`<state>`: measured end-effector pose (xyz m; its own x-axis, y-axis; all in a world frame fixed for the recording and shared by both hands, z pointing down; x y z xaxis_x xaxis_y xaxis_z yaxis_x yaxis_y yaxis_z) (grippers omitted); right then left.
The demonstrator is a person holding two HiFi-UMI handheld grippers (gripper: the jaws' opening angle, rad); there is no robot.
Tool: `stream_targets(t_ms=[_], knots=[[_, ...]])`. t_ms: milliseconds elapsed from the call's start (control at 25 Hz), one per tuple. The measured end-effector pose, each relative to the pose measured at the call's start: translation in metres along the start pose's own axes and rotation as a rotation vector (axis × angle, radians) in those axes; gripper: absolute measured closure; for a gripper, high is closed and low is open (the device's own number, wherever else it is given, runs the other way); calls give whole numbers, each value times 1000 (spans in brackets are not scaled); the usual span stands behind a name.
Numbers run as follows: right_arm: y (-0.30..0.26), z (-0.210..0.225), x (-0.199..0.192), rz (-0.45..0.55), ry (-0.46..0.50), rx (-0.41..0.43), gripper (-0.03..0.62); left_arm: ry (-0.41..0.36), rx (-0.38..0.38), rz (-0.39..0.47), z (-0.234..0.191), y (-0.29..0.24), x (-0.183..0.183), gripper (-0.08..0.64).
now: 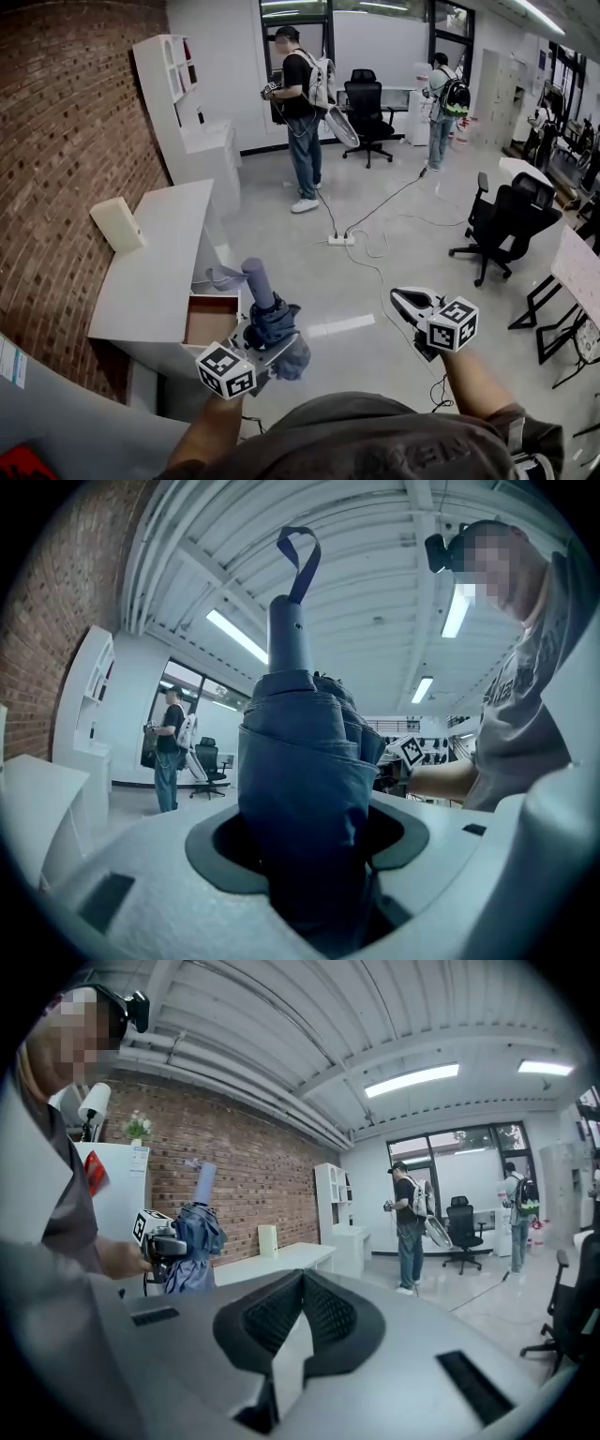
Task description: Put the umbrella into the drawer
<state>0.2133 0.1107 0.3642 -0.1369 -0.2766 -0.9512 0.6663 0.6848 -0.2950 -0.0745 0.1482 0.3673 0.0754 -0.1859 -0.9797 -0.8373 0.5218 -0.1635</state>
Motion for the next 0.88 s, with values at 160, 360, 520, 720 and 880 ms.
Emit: stream_targets(t_ms=[160,360,520,720,880], knots=[[-37,3,6,-13,-12,-6,600,15,-6,9,-41,4,4,298],[-66,19,11,-31,-11,-4,600,40,-1,30,-75,-2,7,298],[-86,45,17,-24,-22,7,600,50,11,16,-93,-16,7,298],[-125,92,17,-20,-20,67,600,48,55,4,-119,-50,6,298],[-161,151,22,-10,-6,130,600,42,108,12,-145,-97,11,298]])
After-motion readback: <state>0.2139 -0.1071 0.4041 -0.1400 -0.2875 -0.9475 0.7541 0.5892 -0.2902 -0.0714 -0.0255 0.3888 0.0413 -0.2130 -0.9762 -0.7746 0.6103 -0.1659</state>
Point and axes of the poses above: the fingertips, and each gripper's own axes: y backward along the fingers, z to its right, x out of its top, the point moved 4 cm from there along y, backward along the fingers, and after that the axes turned 6 degrees about -z, right-handed, at the moved point
